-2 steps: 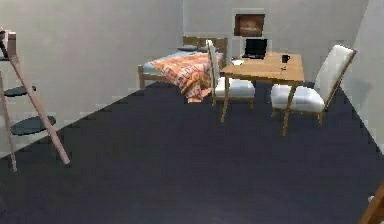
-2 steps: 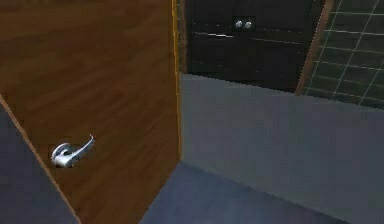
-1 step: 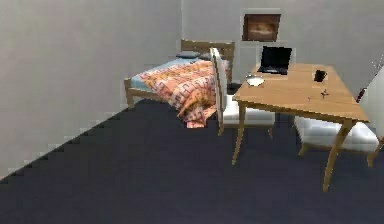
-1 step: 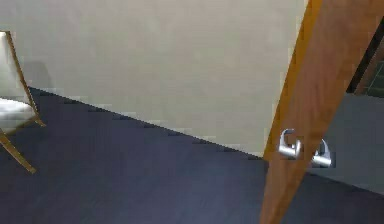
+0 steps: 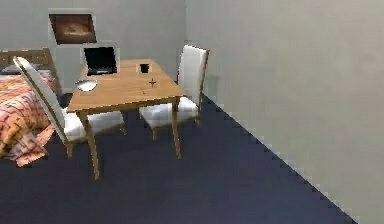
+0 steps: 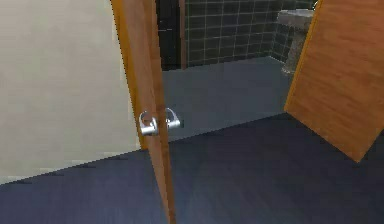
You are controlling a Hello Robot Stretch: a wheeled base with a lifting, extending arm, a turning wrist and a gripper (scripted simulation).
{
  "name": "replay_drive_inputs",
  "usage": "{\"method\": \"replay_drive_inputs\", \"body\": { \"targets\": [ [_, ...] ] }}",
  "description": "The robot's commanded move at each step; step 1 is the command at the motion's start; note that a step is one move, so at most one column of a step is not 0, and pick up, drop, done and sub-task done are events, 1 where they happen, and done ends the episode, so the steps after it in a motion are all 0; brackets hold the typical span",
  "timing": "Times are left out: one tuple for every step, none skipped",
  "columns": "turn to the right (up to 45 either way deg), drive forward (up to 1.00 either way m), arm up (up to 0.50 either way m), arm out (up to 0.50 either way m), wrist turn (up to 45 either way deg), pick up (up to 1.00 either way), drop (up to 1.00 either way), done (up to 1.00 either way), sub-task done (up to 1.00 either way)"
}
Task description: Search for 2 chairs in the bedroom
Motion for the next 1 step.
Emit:
{"method": "replay_drive_inputs", "body": {
  "targets": [
    [6.0, 0.0, 0.0, 0.0, 0.0, 0.0, 0.0, 0.0, 0.0]
  ]
}}
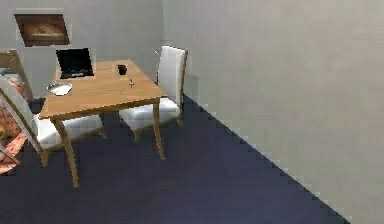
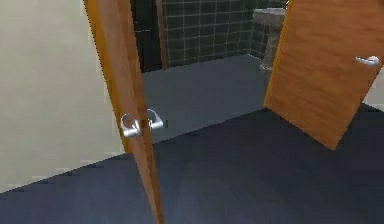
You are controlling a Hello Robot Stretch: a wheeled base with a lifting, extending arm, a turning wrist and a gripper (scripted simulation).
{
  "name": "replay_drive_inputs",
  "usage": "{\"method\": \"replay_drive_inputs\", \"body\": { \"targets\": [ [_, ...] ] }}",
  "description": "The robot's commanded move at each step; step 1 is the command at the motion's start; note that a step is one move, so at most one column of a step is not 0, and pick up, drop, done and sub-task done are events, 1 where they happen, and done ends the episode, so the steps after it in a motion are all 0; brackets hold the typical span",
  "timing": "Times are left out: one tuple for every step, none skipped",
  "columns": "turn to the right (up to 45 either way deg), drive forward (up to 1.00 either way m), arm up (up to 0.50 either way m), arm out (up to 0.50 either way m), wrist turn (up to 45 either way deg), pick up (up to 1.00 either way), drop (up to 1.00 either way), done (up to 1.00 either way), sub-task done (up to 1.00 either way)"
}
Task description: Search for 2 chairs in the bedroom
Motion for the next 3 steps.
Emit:
{"method": "replay_drive_inputs", "body": {
  "targets": [
    [0.0, 1.0, 0.0, 0.0, 0.0, 0.0, 0.0, 0.0, 0.0],
    [3.0, 0.0, 0.0, 0.0, 0.0, 0.0, 0.0, 0.0, 0.0],
    [0.0, 0.3, 0.0, 0.0, 0.0, 0.0, 0.0, 0.0, 0.0]
  ]
}}
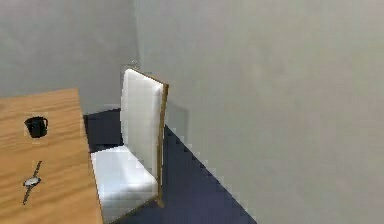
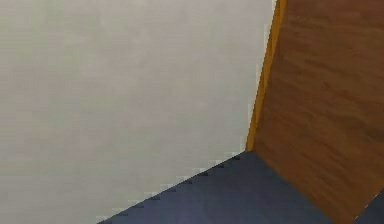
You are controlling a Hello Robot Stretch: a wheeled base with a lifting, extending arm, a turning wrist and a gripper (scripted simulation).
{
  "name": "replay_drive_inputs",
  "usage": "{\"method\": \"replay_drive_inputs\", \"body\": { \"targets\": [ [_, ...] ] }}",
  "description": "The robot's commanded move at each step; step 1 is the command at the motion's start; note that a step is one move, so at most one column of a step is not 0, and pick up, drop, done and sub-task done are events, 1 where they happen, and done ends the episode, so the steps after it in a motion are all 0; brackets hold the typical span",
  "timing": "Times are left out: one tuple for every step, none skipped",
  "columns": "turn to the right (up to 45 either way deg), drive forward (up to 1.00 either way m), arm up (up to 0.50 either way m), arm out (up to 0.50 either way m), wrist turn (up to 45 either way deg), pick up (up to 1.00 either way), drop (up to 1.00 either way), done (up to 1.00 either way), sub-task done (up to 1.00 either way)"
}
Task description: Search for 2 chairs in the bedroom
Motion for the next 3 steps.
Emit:
{"method": "replay_drive_inputs", "body": {
  "targets": [
    [-27.0, 0.0, 0.0, 0.0, 0.0, 0.0, 0.0, 0.0, 0.0],
    [0.0, 0.0, 0.0, 0.0, 0.0, 0.0, 0.0, 0.0, 1.0],
    [-45.0, 0.0, 0.0, 0.0, 0.0, 0.0, 0.0, 0.0, 0.0]
  ]
}}
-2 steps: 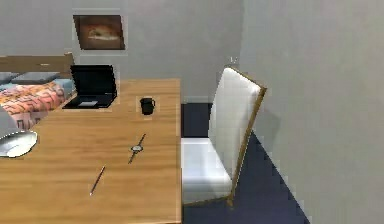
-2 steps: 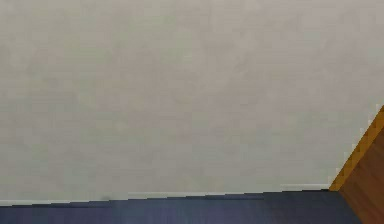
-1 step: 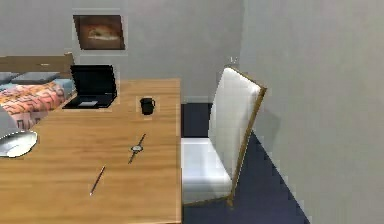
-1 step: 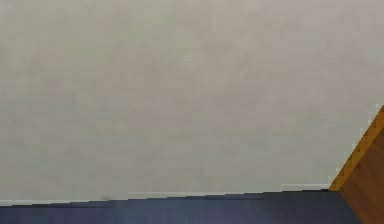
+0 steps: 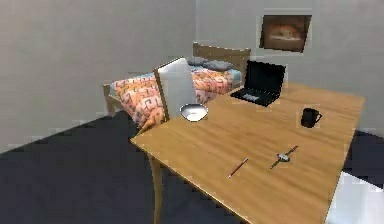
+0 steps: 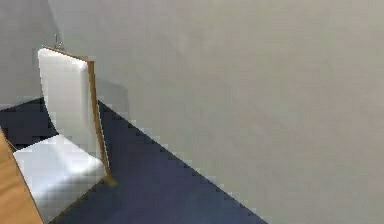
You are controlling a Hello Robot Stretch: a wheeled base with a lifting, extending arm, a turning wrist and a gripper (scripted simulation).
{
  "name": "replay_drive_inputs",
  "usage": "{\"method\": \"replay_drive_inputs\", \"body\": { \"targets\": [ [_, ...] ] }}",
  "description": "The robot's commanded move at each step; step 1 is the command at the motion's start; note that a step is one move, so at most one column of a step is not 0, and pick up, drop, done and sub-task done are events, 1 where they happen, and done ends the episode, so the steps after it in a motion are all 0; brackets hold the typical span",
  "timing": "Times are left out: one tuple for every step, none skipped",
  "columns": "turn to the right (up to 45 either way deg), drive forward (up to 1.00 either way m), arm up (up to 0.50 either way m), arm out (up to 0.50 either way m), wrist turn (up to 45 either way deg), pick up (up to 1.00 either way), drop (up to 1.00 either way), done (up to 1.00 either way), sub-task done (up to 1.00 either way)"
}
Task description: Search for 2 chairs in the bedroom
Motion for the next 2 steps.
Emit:
{"method": "replay_drive_inputs", "body": {
  "targets": [
    [-45.0, 0.0, 0.0, 0.0, 0.0, 0.0, 0.0, 0.0, 0.0],
    [-6.0, 0.0, 0.0, 0.0, 0.0, 0.0, 0.0, 0.0, 0.0]
  ]
}}
